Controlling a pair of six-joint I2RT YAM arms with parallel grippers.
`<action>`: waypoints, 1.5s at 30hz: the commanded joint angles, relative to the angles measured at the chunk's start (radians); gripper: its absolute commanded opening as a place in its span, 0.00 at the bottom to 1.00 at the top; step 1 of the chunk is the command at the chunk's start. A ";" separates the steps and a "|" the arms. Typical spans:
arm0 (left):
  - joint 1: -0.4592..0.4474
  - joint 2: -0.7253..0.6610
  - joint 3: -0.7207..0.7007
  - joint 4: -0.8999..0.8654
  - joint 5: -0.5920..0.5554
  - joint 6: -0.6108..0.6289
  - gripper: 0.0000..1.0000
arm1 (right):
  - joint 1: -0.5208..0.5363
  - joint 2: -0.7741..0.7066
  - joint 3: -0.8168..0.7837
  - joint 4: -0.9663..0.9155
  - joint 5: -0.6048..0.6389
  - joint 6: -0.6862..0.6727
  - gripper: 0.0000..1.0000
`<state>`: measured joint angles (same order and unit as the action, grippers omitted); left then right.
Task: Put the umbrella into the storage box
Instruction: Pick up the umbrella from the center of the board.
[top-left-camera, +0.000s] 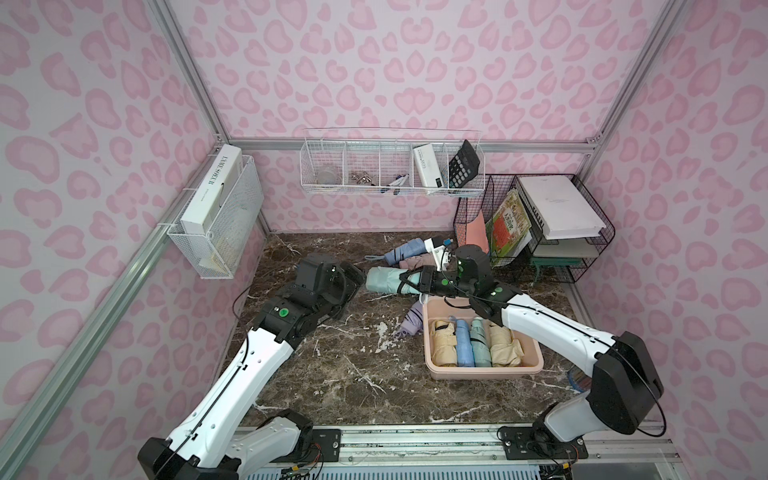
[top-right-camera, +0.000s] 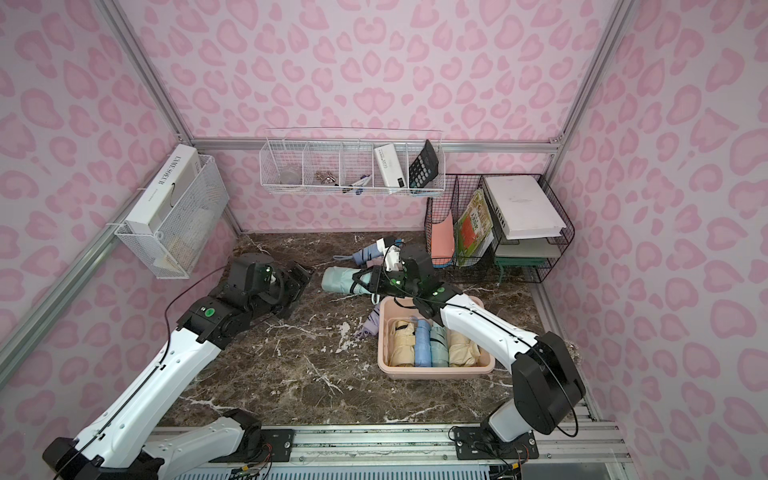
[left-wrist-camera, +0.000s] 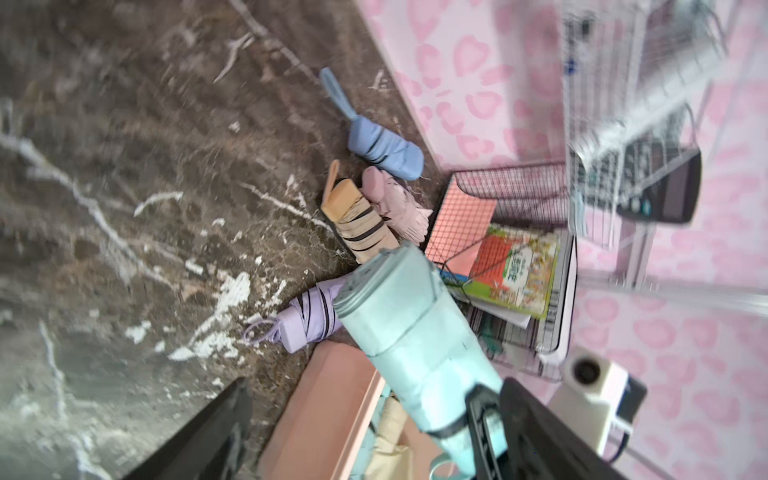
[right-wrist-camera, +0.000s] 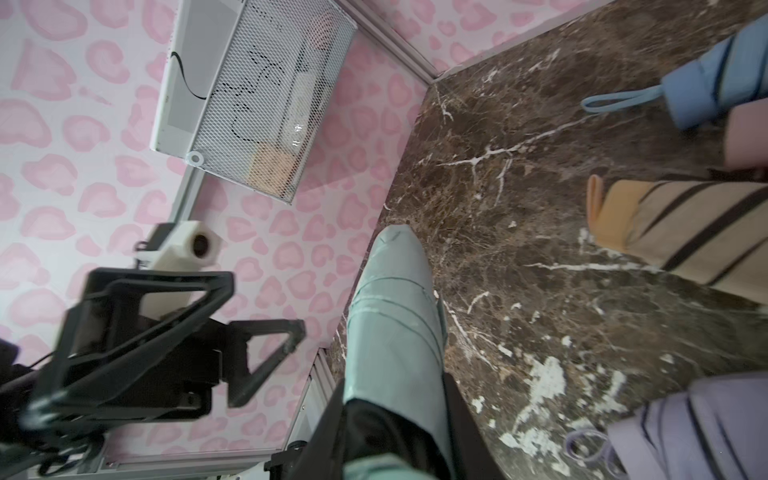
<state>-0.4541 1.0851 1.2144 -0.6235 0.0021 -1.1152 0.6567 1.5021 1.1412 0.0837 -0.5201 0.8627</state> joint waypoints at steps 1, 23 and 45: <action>-0.034 -0.007 0.050 0.003 0.083 0.626 0.87 | -0.032 -0.033 0.052 -0.225 -0.040 -0.187 0.20; -0.440 0.157 0.031 0.100 -0.127 1.710 0.99 | -0.070 -0.136 0.181 -0.627 -0.360 -0.427 0.21; -0.443 0.172 0.002 0.078 -0.123 1.642 0.10 | -0.121 -0.190 0.104 -0.482 -0.335 -0.305 0.66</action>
<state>-0.8951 1.2644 1.2171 -0.5423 -0.1184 0.5755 0.5472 1.3319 1.2545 -0.4763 -0.8661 0.5175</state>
